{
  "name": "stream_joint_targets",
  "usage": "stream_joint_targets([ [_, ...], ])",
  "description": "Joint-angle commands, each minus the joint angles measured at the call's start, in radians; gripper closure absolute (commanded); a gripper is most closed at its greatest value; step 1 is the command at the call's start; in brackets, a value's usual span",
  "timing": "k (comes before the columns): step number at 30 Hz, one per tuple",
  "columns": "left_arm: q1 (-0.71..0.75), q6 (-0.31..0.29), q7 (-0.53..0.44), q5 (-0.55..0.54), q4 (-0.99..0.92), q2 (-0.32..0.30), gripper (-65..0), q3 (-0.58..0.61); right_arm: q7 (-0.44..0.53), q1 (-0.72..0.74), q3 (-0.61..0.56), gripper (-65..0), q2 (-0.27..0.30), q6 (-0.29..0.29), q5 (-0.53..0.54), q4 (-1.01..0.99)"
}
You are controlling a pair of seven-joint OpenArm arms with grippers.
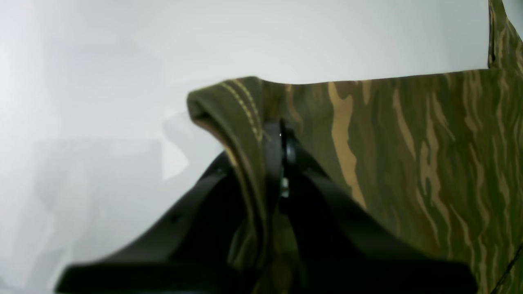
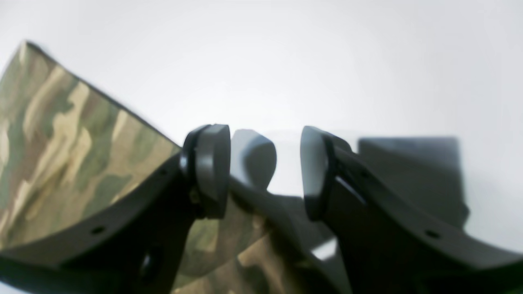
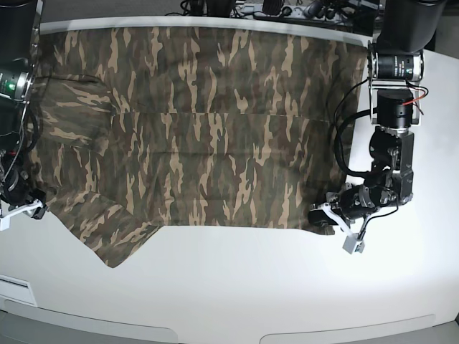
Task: Fold the T-shirt properly
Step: 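Grasp the hem with both grippers and fold it toward the collar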
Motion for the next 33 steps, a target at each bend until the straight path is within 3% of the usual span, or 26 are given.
stream_joint_targets([
  [1,-0.011,0.02,0.036,0.043,0.001,-0.007,0.0,0.001,-0.048,0.009,0.003,-30.2,0.017,0.036,0.013,0.005],
  [6,-0.012,0.019,0.036,0.044,0.002,-0.006,0.0,0.001,-0.165,0.006,0.002,-30.0,0.017,0.225,0.148,0.005],
  [10,-0.012,0.019,0.033,0.043,0.002,-0.006,0.0,0.001,-0.209,0.01,0.002,-29.3,0.017,0.228,0.21,0.006],
  [11,-0.012,0.019,0.026,0.044,0.001,-0.006,0.0,0.001,-0.205,0.012,0.002,-26.2,0.018,0.228,0.211,0.006],
  [13,-0.012,0.019,0.005,0.045,0.002,-0.006,0.0,0.001,-0.196,0.018,0.002,-15.2,0.018,0.228,0.211,0.007],
  [15,-0.013,0.013,-0.026,0.045,0.002,-0.005,0.0,0.001,-0.194,0.031,0.002,0.0,0.02,0.228,0.211,0.007],
  [24,-0.071,-0.011,-0.075,0.119,0.001,-0.006,0.0,0.001,-0.218,0.087,0.002,0.0,0.023,0.228,0.172,0.106],
  [30,-0.103,-0.155,0.008,0.037,0.003,-0.006,0.0,0.001,-0.341,0.082,0.002,0.0,0.026,0.228,0.179,0.241],
  [33,-0.1,-0.2,0.06,-0.014,0.003,-0.009,0.0,0.001,-0.376,0.041,0.002,0.0,0.057,0.228,0.238,0.312],
])
